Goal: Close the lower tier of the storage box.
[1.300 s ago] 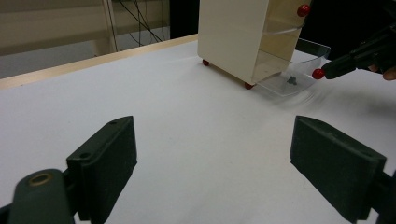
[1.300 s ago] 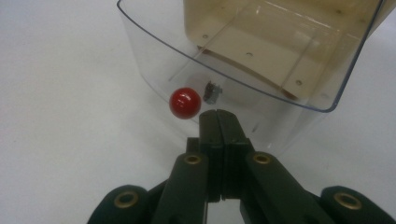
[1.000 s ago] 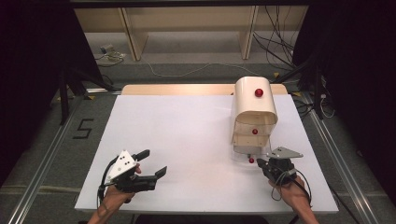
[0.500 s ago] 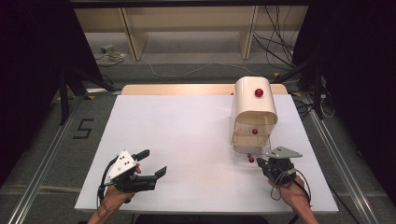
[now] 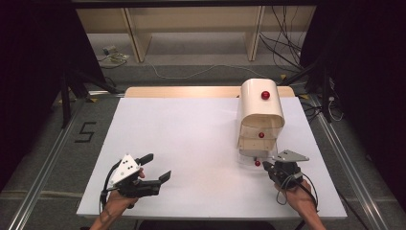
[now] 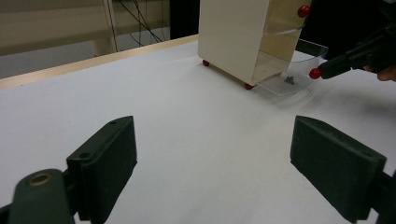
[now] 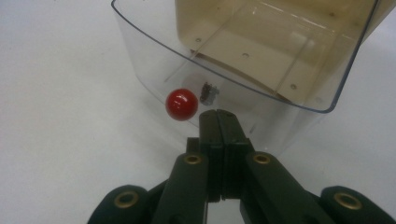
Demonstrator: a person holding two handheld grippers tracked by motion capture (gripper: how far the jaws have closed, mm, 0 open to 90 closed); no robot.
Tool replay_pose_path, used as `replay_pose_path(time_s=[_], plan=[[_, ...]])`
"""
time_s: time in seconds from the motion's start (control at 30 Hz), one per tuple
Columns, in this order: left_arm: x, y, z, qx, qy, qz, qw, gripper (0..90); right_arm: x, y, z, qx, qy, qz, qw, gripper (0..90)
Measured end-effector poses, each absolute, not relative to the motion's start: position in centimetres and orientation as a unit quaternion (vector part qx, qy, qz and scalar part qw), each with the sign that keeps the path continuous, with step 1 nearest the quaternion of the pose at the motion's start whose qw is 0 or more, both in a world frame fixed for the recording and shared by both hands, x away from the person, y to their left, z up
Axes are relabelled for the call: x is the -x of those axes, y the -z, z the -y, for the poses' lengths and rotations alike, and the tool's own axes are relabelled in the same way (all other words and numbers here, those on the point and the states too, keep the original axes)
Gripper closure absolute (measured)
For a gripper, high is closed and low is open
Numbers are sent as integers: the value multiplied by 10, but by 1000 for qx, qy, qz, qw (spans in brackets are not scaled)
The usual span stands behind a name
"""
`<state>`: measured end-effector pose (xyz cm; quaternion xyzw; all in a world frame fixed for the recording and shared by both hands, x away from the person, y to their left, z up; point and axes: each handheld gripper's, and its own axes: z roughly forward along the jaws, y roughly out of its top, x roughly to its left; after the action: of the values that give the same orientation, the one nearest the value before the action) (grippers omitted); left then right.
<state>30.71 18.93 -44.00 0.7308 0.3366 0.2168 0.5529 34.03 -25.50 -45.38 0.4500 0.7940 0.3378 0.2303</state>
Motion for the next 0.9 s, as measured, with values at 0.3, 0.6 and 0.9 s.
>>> replay_pose_path(time_s=[0.3,0.6,0.9], plan=[[-307,440,-189,-731,-217,-337,552,143,-341,454,255,-450,-337,-793,234,900],[-307,440,-189,-732,-217,-336,552,143,-342,455,254,-451,-338,-790,239,900],[-307,440,-189,-732,-217,-336,552,144,-343,455,254,-451,-338,-789,243,900]])
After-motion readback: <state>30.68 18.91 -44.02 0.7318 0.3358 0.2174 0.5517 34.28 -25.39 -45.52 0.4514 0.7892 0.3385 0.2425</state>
